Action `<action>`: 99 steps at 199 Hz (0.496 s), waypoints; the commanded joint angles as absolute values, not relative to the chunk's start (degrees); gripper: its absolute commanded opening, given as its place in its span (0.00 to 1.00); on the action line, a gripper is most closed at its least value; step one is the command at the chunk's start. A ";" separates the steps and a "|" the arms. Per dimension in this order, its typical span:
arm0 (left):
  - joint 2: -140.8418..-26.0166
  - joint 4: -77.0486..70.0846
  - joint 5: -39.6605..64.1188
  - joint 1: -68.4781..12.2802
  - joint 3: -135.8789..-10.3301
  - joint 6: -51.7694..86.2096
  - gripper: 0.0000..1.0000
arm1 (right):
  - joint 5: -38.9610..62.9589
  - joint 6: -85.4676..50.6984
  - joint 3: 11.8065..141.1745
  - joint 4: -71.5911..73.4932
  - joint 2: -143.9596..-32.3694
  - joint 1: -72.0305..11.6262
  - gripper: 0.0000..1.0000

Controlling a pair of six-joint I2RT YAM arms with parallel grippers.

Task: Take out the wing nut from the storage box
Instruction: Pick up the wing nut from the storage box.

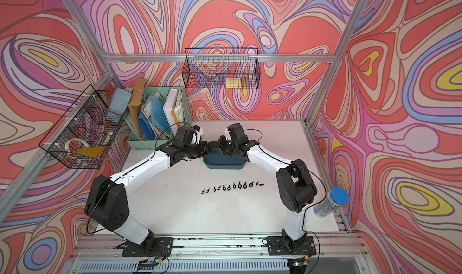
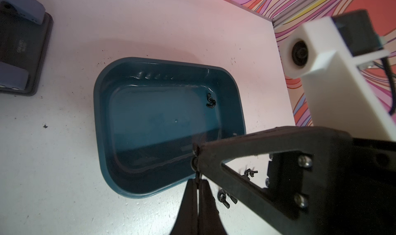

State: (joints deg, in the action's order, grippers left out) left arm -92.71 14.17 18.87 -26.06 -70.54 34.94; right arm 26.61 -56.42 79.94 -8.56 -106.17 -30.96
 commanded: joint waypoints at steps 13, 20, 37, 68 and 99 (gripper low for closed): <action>-93.10 13.62 17.32 -26.19 -72.07 33.37 0.00 | 28.37 -55.63 81.39 -8.82 -105.38 -31.88 0.00; -93.03 13.75 17.24 -26.20 -72.01 33.26 0.00 | 28.07 -55.48 81.41 -9.00 -105.14 -31.89 0.04; -92.68 14.35 16.92 -26.24 -71.92 32.95 0.00 | 26.95 -54.96 81.23 -9.61 -104.65 -31.61 0.20; -91.62 14.76 16.18 -26.24 -70.96 32.18 0.00 | 24.83 -54.00 80.03 -10.61 -102.96 -30.47 0.35; -90.02 16.81 15.54 -26.20 -69.27 31.90 0.00 | 23.61 -53.05 78.14 -11.17 -101.87 -28.68 0.38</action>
State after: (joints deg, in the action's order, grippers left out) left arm -92.64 14.31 16.91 -26.06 -70.54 33.43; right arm 25.43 -54.89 79.70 -10.24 -104.95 -30.28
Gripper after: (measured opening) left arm 0.055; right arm 0.371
